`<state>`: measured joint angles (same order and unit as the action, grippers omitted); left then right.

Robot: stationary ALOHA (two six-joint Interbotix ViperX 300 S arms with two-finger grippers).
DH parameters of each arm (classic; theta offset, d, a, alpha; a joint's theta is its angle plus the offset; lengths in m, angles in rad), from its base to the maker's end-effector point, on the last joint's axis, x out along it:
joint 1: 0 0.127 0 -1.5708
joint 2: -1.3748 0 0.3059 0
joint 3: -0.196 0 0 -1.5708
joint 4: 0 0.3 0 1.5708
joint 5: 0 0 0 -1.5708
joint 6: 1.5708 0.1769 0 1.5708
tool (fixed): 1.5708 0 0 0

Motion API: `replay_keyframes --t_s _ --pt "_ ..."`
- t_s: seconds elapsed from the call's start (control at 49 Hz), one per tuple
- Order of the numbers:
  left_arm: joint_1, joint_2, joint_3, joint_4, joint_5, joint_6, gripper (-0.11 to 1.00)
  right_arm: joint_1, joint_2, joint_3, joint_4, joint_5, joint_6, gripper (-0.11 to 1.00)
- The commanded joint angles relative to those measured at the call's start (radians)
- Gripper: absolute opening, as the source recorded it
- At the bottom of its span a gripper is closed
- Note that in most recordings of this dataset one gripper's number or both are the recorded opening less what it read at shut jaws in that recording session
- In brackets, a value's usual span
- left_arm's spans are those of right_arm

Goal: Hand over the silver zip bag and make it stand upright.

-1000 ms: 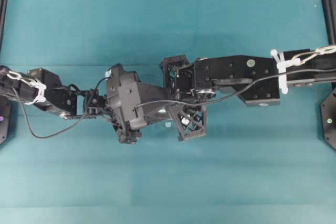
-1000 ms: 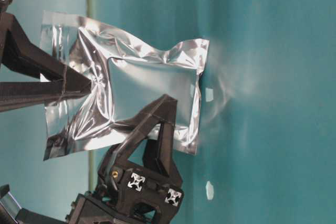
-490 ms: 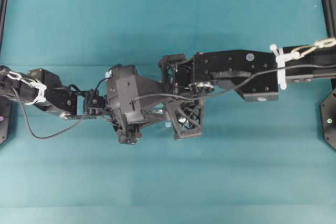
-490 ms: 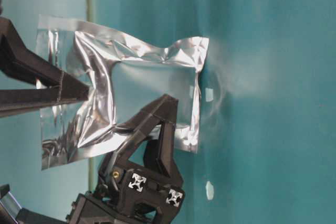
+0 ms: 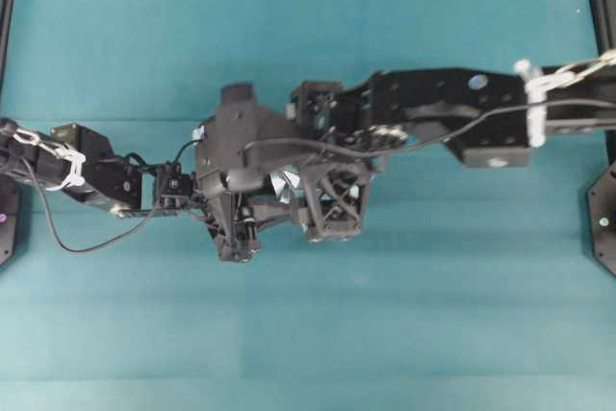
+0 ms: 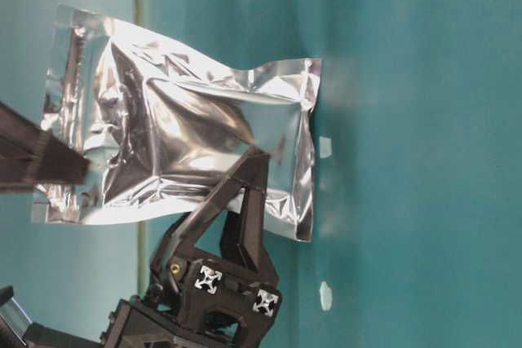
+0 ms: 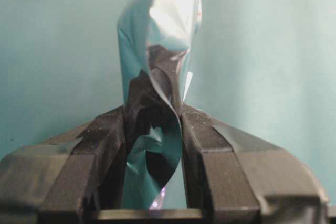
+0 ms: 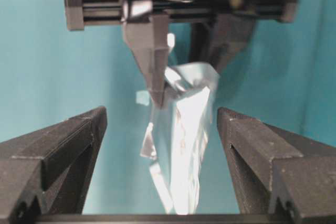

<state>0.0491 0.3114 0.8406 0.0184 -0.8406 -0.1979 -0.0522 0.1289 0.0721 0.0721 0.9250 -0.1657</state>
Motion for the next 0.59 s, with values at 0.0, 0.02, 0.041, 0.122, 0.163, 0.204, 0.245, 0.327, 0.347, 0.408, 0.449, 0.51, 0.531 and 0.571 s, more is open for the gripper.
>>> replay_keyframes --t_s 0.0,0.02,0.041,0.122,0.163,0.204,0.245,0.327,0.347,0.408,0.449,0.51,0.531,0.571 --pt "-0.003 -0.006 0.000 0.002 -0.008 0.011 0.32 -0.002 -0.060 0.012 -0.006 -0.017 0.037 0.87" --pt "-0.003 -0.006 0.002 0.002 -0.008 0.018 0.32 -0.002 -0.069 0.017 -0.008 -0.021 0.046 0.87" --pt "-0.003 -0.006 0.005 0.002 -0.008 0.025 0.32 0.000 -0.078 0.025 -0.008 -0.026 0.057 0.87" --pt "-0.005 -0.006 0.011 0.002 -0.008 0.055 0.31 0.003 -0.123 0.060 -0.011 -0.054 0.104 0.87" --pt "-0.006 -0.006 0.014 0.002 -0.006 0.063 0.30 0.003 -0.147 0.080 -0.014 -0.072 0.124 0.87" --pt "-0.006 -0.006 0.017 0.002 -0.008 0.067 0.30 0.005 -0.172 0.103 -0.015 -0.094 0.149 0.87" --pt "-0.005 -0.006 0.018 0.002 -0.006 0.071 0.30 0.008 -0.199 0.130 -0.017 -0.120 0.173 0.87" --pt "-0.005 -0.006 0.020 0.002 -0.008 0.072 0.30 0.011 -0.253 0.199 -0.018 -0.175 0.229 0.87" --pt "-0.005 -0.006 0.020 0.002 -0.008 0.074 0.30 0.014 -0.267 0.219 -0.018 -0.192 0.241 0.87" --pt "-0.005 -0.006 0.020 0.002 -0.008 0.074 0.30 0.018 -0.305 0.279 -0.018 -0.245 0.281 0.87" --pt "-0.006 -0.006 0.018 0.002 -0.008 0.077 0.30 0.021 -0.333 0.322 -0.020 -0.288 0.304 0.87" --pt "-0.005 -0.006 0.017 0.002 -0.008 0.078 0.30 0.029 -0.382 0.385 -0.018 -0.371 0.336 0.87" --pt "-0.006 -0.006 0.017 0.002 -0.008 0.078 0.30 0.031 -0.396 0.402 -0.018 -0.399 0.341 0.87" --pt "-0.006 -0.005 0.015 0.002 -0.008 0.080 0.30 0.035 -0.426 0.440 -0.018 -0.451 0.350 0.87"
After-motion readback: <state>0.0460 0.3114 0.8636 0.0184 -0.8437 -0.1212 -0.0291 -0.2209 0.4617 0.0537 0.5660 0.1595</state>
